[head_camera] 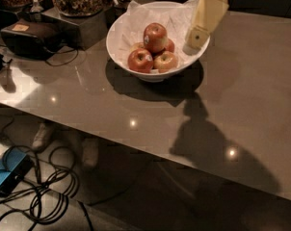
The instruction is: Pick apple from white bowl
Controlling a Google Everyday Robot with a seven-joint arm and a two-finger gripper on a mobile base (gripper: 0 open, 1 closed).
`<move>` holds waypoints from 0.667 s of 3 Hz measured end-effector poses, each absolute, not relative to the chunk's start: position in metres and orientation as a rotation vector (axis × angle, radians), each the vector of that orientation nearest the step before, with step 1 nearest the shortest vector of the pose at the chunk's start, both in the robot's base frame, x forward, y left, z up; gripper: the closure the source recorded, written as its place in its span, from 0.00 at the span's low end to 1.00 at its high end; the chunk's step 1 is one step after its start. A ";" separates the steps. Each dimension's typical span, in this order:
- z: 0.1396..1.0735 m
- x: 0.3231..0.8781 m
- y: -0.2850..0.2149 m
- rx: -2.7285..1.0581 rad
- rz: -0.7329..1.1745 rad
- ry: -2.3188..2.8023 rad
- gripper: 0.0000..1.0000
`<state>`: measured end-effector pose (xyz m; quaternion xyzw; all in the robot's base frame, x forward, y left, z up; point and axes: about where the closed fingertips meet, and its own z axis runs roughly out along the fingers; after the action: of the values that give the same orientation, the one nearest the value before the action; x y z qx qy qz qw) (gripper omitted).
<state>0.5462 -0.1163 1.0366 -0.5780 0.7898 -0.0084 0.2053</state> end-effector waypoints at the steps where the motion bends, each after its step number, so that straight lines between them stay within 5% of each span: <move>1: 1.049 0.570 -0.101 -1.540 0.011 2.179 0.00; 2: 1.055 0.590 -0.091 -1.484 0.027 2.172 0.00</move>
Offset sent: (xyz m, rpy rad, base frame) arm 0.0599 0.0309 0.0263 0.1246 -0.0415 -0.0865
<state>0.5897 -0.0910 1.0548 -0.5458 0.7988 0.0101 0.2527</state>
